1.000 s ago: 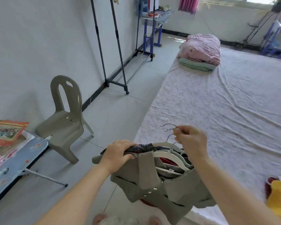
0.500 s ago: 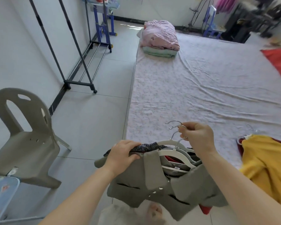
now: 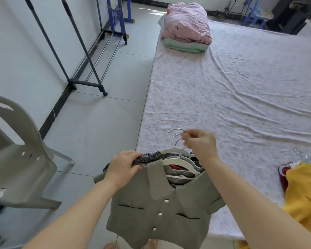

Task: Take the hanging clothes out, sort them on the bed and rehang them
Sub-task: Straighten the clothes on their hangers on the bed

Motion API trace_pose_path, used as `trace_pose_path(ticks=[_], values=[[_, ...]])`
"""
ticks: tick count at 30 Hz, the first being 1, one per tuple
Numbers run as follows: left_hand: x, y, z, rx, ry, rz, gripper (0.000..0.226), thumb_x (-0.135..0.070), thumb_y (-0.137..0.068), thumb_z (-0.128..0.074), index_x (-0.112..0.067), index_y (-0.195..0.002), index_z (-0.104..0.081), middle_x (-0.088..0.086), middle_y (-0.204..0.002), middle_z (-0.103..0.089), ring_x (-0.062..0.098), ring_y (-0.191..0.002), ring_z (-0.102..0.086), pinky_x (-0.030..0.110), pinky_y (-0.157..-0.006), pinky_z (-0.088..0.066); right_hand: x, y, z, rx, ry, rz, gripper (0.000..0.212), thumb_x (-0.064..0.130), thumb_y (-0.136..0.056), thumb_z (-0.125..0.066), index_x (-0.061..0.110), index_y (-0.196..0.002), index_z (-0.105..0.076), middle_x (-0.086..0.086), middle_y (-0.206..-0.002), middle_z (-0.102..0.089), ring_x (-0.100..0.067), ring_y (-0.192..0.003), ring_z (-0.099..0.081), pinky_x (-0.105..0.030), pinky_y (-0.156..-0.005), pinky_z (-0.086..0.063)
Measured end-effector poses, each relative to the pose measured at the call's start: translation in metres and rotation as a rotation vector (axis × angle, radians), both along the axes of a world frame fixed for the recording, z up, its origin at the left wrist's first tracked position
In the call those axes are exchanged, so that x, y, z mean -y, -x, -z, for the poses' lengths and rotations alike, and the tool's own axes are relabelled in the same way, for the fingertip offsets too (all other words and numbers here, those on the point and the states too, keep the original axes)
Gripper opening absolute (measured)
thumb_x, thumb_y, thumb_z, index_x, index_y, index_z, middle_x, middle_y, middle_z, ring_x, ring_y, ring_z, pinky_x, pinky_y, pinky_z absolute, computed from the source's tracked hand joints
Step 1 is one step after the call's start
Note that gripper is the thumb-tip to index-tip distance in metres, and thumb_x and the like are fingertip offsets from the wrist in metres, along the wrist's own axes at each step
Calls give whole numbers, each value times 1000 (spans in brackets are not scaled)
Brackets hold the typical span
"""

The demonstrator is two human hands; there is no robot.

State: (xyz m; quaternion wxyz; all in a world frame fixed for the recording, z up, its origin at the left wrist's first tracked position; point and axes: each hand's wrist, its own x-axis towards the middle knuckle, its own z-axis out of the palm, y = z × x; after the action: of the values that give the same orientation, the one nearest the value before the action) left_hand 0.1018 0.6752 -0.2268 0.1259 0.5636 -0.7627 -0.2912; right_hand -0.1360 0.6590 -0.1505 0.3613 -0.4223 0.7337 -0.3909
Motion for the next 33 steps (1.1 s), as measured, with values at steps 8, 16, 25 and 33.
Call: trace_pose_path(ticks=[8,16,25,33], values=[[65,36,54,133,-95,-71,49,-23,-89,-56,-20,-136,-43,-4,-141,-41,14,-131,-33,28,-107,-26,84,37,94,-20,-152,-54,16,16,-86,-63,9,-98,-71,4,-79,-69,-11,-72,-61,-29,-76,-49],[57,43,87,213,-233,-90,49,-22,-88,-56,-19,-135,-42,-2,-137,-43,16,-127,-38,32,-105,-31,69,52,153,-62,-394,-162,40,19,-86,-63,9,-124,-56,-6,-123,-60,-20,-115,-54,-35,-99,-41],[46,62,60,244,-225,-24,49,-24,-90,-55,-18,-137,-41,-1,-138,-43,17,-128,-37,34,-106,-29,2,57,143,-214,-484,-291,38,17,-87,-59,12,-124,-56,-4,-124,-60,-18,-113,-54,-27,-94,-38],[13,75,20,251,-166,145,48,-28,-89,-55,-24,-135,-41,-4,-134,-46,15,-126,-39,31,-102,-33,-67,53,93,-230,-467,-161,37,20,-87,-58,15,-124,-55,-1,-126,-58,-15,-116,-52,-25,-94,-38]])
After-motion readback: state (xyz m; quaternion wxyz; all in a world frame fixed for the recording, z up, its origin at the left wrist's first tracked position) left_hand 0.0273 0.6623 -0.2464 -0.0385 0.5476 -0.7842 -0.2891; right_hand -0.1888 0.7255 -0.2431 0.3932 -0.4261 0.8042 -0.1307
